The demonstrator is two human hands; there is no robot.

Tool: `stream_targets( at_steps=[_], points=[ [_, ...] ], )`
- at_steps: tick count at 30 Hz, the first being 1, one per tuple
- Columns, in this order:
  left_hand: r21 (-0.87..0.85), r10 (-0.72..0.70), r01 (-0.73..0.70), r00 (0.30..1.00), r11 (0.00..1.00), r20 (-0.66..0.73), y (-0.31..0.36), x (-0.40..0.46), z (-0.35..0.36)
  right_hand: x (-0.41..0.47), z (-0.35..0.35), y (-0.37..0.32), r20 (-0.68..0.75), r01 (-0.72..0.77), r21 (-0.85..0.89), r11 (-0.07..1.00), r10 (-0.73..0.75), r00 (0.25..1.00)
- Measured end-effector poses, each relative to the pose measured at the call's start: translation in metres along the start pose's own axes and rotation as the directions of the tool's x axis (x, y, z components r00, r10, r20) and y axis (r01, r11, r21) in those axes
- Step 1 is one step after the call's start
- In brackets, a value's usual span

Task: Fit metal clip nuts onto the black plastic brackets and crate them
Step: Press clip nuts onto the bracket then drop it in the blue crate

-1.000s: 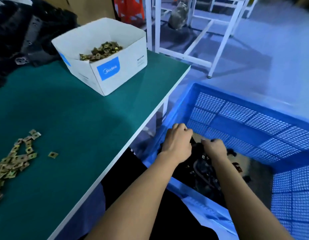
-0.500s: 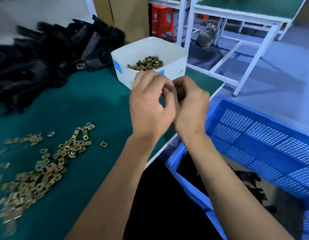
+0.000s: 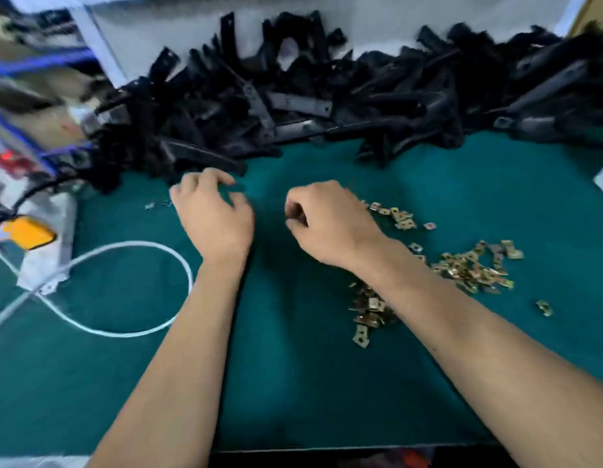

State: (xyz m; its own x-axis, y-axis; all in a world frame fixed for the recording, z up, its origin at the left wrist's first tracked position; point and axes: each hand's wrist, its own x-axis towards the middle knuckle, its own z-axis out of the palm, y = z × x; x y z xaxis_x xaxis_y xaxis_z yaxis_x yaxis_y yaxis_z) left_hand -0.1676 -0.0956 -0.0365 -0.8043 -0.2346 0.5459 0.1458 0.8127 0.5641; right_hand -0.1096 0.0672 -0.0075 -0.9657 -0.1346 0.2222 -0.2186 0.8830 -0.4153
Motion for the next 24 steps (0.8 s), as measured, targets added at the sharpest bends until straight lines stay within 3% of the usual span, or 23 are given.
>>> stream_targets(
  at_steps=[3, 5, 9, 13, 17, 20, 24],
  points=[
    [-0.073, -0.309, 0.302, 0.944, 0.951, -0.117, -0.026, 0.019, -0.006, 0.046, 0.033, -0.025, 0.038, 0.108, -0.087, 0.990, -0.105, 0.994],
    [-0.185, -0.447, 0.418, 0.880, 0.889, -0.162, -0.029, 0.025, -0.006, 0.078, 0.052, -0.040, 0.051, 0.135, -0.161, 0.978, -0.128, 0.990],
    [-0.299, -0.492, 0.425, 0.847, 0.854, -0.201, -0.030, 0.029, -0.003, 0.138, 0.077, -0.060, 0.030, 0.134, -0.222, 0.966, -0.130, 0.991],
    [-0.371, -0.507, 0.409, 0.834, 0.834, -0.219, -0.033, 0.032, 0.000, 0.179, 0.095, -0.067, 0.134, 0.060, -0.193, 0.979, -0.034, 0.990],
    [-0.486, -0.541, 0.413, 0.826, 0.770, -0.155, -0.033, 0.035, 0.004, 0.178, 0.108, -0.065, -0.091, 0.047, -0.234, 0.971, -0.070, 0.993],
    [-0.542, -0.578, 0.468, 0.815, 0.698, -0.041, -0.033, 0.036, 0.008, 0.163, 0.109, -0.060, -0.136, 0.064, -0.206, 0.976, -0.094, 0.986],
    [-0.723, -0.641, 0.563, 0.736, 0.402, 0.217, -0.029, 0.040, 0.005, 0.137, 0.095, -0.060, -0.240, 0.083, -0.053, 0.995, -0.093, 0.966]
  ],
)
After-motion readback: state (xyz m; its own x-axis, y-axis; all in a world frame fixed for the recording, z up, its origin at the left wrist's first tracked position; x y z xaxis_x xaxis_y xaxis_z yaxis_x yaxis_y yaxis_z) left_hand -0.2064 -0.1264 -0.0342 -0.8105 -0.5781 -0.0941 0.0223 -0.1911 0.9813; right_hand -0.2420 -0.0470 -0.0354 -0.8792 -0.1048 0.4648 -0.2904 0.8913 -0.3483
